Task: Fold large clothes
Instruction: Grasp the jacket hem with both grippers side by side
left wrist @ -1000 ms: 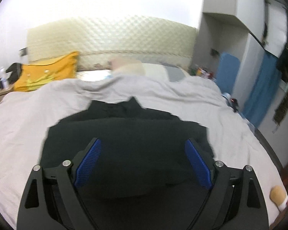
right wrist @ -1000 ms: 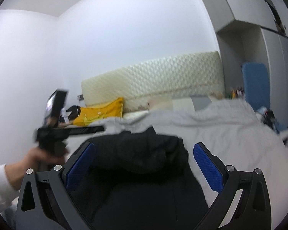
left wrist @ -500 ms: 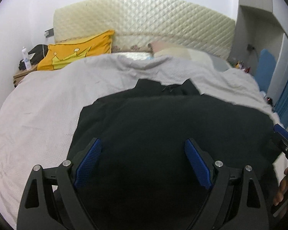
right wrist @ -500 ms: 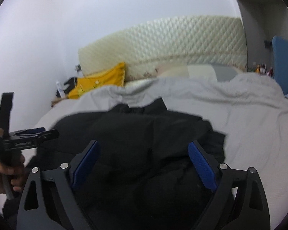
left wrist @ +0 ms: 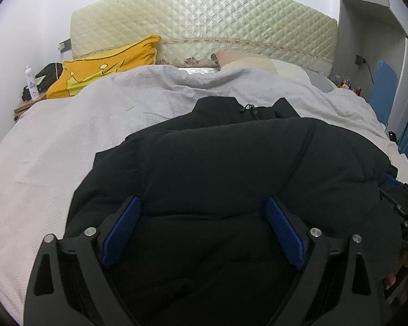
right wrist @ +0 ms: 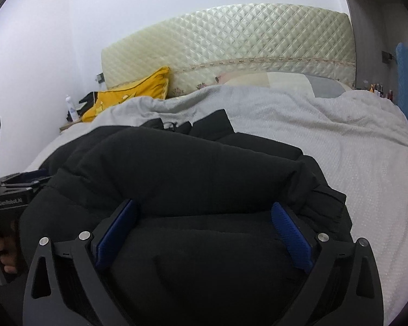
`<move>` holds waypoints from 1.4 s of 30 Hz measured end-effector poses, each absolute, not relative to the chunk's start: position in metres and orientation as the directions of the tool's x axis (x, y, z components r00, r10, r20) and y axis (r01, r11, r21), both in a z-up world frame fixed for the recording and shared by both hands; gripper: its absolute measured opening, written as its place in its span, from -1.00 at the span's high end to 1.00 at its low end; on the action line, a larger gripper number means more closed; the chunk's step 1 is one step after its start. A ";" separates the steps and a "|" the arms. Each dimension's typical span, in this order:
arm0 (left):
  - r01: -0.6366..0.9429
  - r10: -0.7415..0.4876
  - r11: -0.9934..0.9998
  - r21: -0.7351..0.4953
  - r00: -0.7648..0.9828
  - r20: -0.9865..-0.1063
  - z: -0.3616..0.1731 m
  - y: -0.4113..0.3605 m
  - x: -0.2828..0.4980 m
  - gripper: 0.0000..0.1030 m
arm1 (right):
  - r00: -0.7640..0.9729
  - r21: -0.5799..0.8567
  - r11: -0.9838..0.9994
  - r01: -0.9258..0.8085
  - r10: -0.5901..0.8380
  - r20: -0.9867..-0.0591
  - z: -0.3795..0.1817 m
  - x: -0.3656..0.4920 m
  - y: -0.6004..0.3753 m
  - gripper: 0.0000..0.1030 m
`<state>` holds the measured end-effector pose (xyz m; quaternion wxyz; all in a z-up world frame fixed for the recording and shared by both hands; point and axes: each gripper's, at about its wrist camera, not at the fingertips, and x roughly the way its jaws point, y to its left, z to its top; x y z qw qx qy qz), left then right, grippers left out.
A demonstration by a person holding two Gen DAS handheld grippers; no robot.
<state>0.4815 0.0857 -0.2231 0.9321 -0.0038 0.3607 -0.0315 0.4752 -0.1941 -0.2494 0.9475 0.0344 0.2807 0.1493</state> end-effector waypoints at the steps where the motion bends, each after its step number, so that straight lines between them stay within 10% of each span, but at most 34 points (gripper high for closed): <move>1: 0.058 -0.063 0.998 -0.030 0.732 -0.678 -0.226 0.085 0.483 -0.81 | 0.798 0.144 0.954 -0.263 0.299 -0.523 -0.251 0.476 -0.193 -0.94; 10: 0.010 -0.041 0.999 -0.047 0.696 -0.717 -0.210 0.085 0.475 -0.82 | 0.761 0.160 0.963 -0.216 0.268 -0.591 -0.235 0.475 -0.191 -0.95; 29: 0.041 -0.092 0.993 -0.109 0.849 -0.521 0.044 0.099 0.284 -0.82 | 0.894 0.123 0.949 -0.291 0.315 -0.317 0.014 0.273 -0.192 -0.95; 42: 0.046 -0.167 0.980 -0.195 0.728 -0.665 0.001 0.132 0.201 -0.82 | 0.831 0.183 0.942 -0.280 0.333 -0.446 -0.024 0.195 -0.210 -0.95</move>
